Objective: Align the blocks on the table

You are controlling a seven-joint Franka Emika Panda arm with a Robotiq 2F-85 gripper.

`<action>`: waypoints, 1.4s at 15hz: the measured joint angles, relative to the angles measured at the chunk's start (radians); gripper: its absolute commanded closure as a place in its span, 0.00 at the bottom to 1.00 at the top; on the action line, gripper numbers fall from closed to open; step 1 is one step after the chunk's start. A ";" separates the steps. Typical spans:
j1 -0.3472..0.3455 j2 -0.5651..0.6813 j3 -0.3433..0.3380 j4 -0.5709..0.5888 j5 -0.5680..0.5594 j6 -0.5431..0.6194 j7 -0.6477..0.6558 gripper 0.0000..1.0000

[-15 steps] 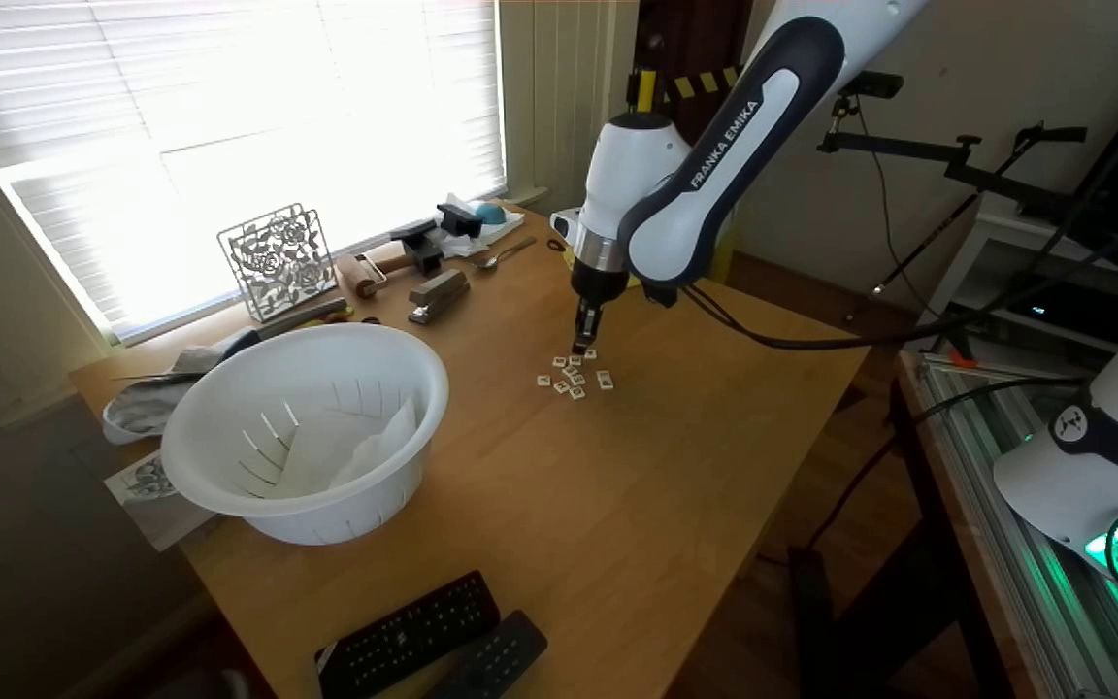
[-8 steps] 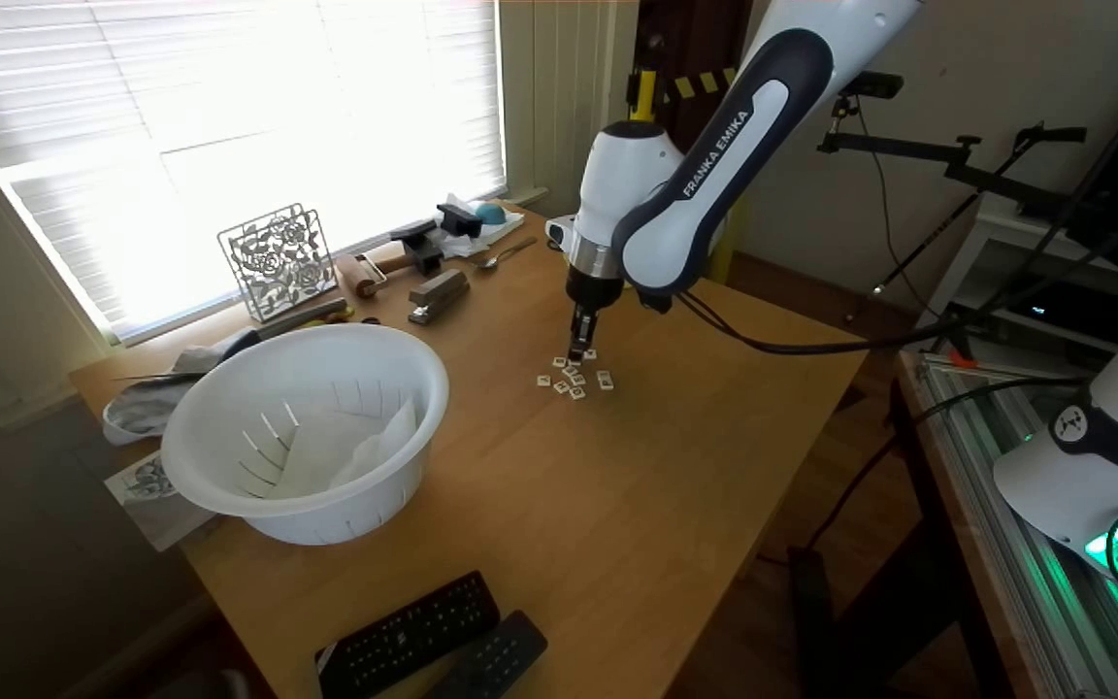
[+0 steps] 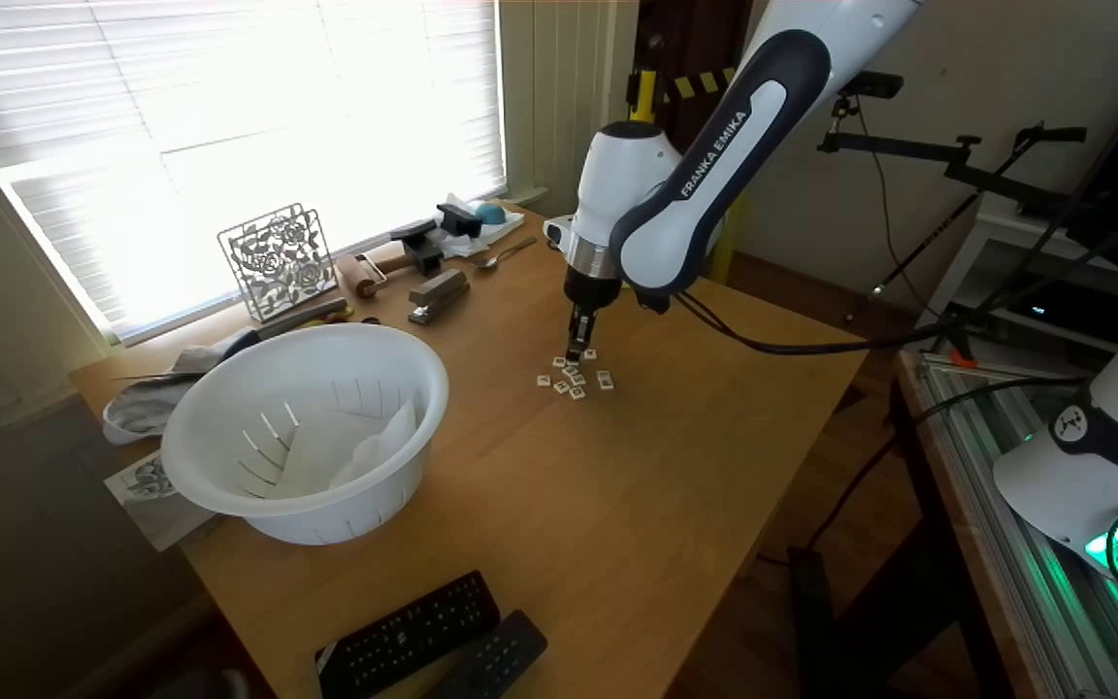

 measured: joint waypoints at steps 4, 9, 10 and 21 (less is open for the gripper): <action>0.000 0.000 0.000 0.000 0.000 -0.002 -0.003 1.00; -0.004 -0.006 0.000 -0.010 0.000 -0.002 -0.008 1.00; -0.005 -0.008 0.000 -0.014 0.000 -0.002 -0.010 1.00; -0.014 -0.040 0.002 -0.069 0.000 -0.002 -0.029 1.00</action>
